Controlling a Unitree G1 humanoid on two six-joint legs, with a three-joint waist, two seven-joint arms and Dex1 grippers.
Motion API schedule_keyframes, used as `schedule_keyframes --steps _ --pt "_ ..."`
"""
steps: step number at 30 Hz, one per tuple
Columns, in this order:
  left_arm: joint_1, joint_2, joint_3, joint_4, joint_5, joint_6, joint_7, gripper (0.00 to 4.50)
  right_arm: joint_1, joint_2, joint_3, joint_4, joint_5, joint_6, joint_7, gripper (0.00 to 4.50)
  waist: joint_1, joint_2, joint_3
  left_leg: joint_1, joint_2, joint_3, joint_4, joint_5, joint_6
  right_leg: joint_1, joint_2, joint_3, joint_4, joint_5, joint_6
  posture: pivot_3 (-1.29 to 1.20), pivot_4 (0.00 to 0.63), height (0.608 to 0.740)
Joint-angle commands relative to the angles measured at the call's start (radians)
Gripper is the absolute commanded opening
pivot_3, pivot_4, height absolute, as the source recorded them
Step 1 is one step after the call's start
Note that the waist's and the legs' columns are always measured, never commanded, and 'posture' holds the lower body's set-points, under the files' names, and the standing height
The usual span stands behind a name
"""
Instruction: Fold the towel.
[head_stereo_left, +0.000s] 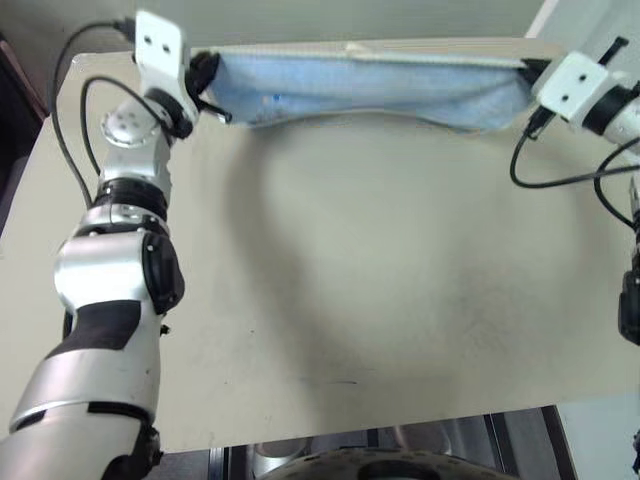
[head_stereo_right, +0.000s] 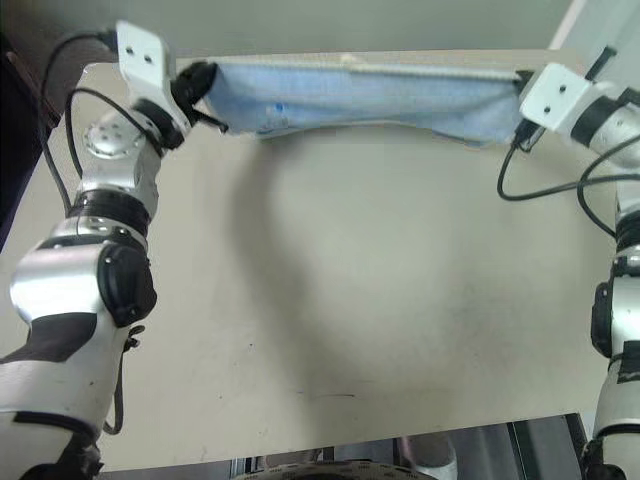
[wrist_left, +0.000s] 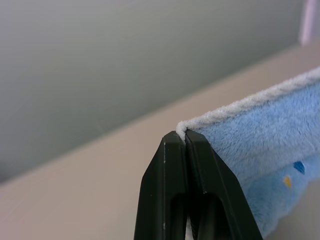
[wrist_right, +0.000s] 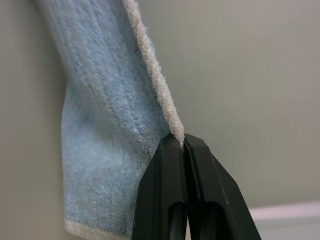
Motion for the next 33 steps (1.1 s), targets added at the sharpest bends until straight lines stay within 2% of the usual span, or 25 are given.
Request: schedule_keyframes --steps 1,7,9,11,17,22,26,33 --pt "0.054 0.079 0.032 -0.032 -0.041 0.002 -0.176 0.05 0.105 -0.086 -0.103 -0.189 0.118 0.088 0.067 0.0 0.001 0.0 0.0 0.0 0.0 0.0 0.0 0.0 0.0 0.0 0.0 0.0 0.0 0.0 0.0 0.0 0.15 0.74" --pt "0.153 0.147 0.001 -0.071 -0.055 0.037 -0.489 0.05 0.38 -0.128 -0.184 -0.528 0.218 0.28 0.118 0.0 0.0 0.0 0.0 0.002 0.0 -0.001 0.005 0.0 0.0 0.002 0.0 0.0 0.002 0.0 0.0 0.0 0.15 0.74" --pt "0.202 0.192 -0.002 -0.095 -0.067 0.075 -0.614 0.05 0.563 -0.135 -0.213 -0.705 0.28 0.367 0.159 0.0 0.001 -0.001 0.0 0.002 0.0 -0.001 0.007 -0.001 0.004 0.004 0.0 -0.001 0.003 0.0 0.0 0.0 0.15 0.74" --pt "0.239 0.222 0.002 -0.119 -0.084 0.112 -0.689 0.05 0.686 -0.135 -0.238 -0.828 0.32 0.441 0.175 0.0 0.0 -0.001 0.0 0.004 0.001 -0.002 0.008 -0.004 0.01 0.005 0.0 -0.001 0.004 0.0 0.0 0.0 0.15 0.74" --pt "0.352 0.279 0.018 -0.218 -0.146 0.246 -0.795 0.05 0.945 -0.185 -0.317 -1.037 0.402 0.611 0.26 0.0 -0.002 -0.001 0.0 0.007 0.0 -0.001 0.018 -0.007 0.016 0.013 0.0 0.0 0.003 0.006 0.004 0.0 0.15 0.74" --pt "0.51 0.356 0.002 -0.413 -0.186 0.418 -0.891 0.05 1.236 -0.265 -0.463 -1.158 0.45 0.713 0.422 0.0 0.004 -0.003 -0.001 0.015 -0.001 -0.001 0.019 -0.006 0.018 0.023 0.0 0.0 0.002 0.003 -0.007 0.0 0.15 0.74" --pt "0.657 0.434 -0.021 -0.621 -0.256 0.559 -0.948 0.05 1.33 -0.273 -0.542 -1.201 0.472 0.751 0.471 0.0 0.0 -0.004 -0.001 0.021 -0.002 -0.001 0.019 -0.005 0.018 0.027 0.0 0.002 0.002 0.003 -0.008 0.0 0.15 0.74" --pt "0.808 0.572 -0.063 -0.831 -0.386 0.737 -0.954 0.05 1.361 -0.284 -0.56 -1.205 0.466 0.762 0.516 0.0 -0.005 -0.007 -0.002 0.023 -0.001 -0.002 0.018 -0.005 0.016 0.026 0.002 0.002 0.003 0.006 -0.011 0.0 0.15 0.74"
